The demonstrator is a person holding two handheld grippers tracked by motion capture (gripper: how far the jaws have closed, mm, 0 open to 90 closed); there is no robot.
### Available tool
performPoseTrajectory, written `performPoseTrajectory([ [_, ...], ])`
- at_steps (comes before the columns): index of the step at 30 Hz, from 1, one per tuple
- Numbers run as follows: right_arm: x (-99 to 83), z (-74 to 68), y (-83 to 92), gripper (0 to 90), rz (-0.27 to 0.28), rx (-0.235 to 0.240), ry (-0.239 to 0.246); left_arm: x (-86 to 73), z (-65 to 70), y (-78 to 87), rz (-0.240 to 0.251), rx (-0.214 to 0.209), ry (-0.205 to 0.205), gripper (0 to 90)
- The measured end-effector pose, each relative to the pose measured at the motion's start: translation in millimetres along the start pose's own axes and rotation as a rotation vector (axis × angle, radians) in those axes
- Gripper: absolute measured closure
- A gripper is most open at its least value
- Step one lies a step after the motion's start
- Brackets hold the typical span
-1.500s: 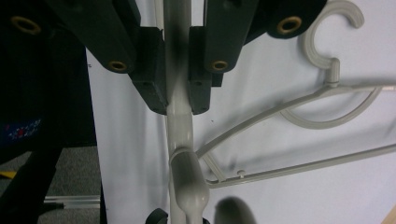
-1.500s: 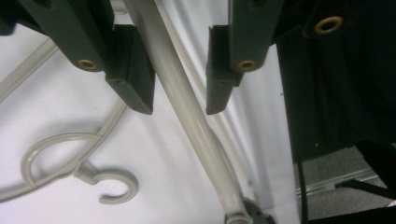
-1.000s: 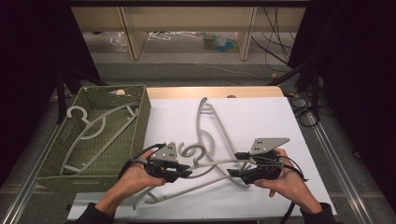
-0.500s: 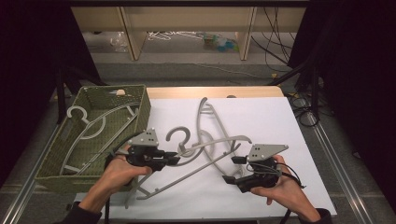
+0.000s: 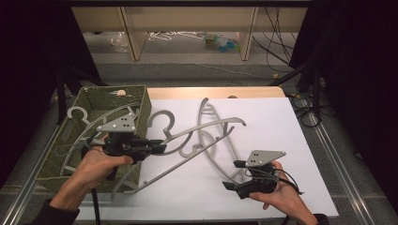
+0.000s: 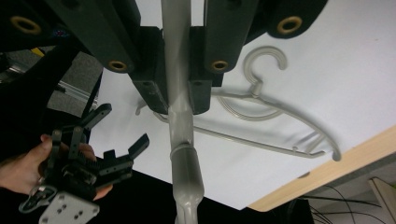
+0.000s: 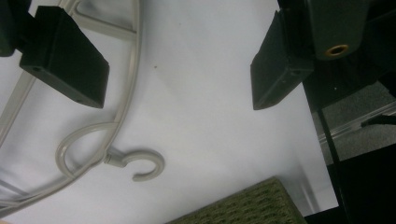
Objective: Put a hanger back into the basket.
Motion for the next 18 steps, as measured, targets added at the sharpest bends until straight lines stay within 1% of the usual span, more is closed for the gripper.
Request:
performPoseTrajectory([
  [1,0.0,0.0,0.0,20.6,0.000,0.000,0.000,0.0,0.0,0.0,0.000,0.000,0.000,79.1],
  [2,-0.9,-0.2,-0.3,20.6,-0.006,0.006,-0.001,2.9,0.4,3.6,0.012,0.004,-0.005,79.1],
  [3,-1.7,-0.6,-0.7,20.8,-0.008,0.009,-0.002,6.5,0.2,8.4,0.006,0.013,-0.024,79.1],
  [5,-2.3,-0.9,-1.5,20.8,-0.007,0.009,-0.006,9.9,0.0,14.0,0.007,0.025,-0.021,79.1],
  [6,-2.4,-0.9,-1.7,20.9,-0.007,0.009,-0.005,12.8,-1.3,19.3,0.009,0.039,-0.017,79.1],
  [7,-2.7,-0.7,-2.0,21.0,-0.006,0.008,-0.004,16.3,-4.7,26.3,0.021,0.050,-0.019,79.1],
  [8,-2.8,-0.4,-1.9,21.0,-0.005,0.009,-0.007,17.6,-6.6,29.9,0.028,0.062,-0.008,79.1],
  [9,-2.8,-0.4,-1.9,21.0,-0.005,0.009,-0.007,17.6,-6.6,29.9,0.028,0.062,-0.008,79.1],
  [11,-3.2,0.1,-2.0,21.1,-0.007,0.011,-0.012,20.7,-13.3,38.3,0.031,0.077,-0.012,79.1],
  [12,-3.7,0.2,-2.1,21.2,-0.010,0.009,-0.015,21.6,-18.8,43.6,0.037,0.098,-0.003,79.1],
  [13,-3.7,0.2,-2.1,21.2,-0.010,0.009,-0.015,21.6,-18.8,43.6,0.037,0.098,-0.003,79.1],
  [14,-3.8,0.4,-2.2,21.2,-0.009,0.010,-0.016,21.5,-25.2,48.9,0.044,0.112,0.011,79.1],
  [15,-4.3,1.1,-2.3,21.2,-0.013,0.008,-0.016,21.2,-27.5,50.7,0.048,0.118,0.019,79.1],
  [17,-4.6,1.8,-2.3,21.2,-0.015,0.009,-0.016,19.9,-36.2,57.6,0.059,0.135,0.046,79.1],
  [18,-4.6,2.1,-2.2,21.2,-0.015,0.010,-0.017,19.1,-43.7,65.4,0.071,0.155,0.064,79.1],
])
Point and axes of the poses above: each handheld gripper's, and its own axes: y roughly backward along the jaws, x roughly out of its top, z roughly to its right, the point moved 3 cm from there along -y, roughly forward along the jaws, and after that the axes turned 5 degrees about -x, right-handed, at the moved point
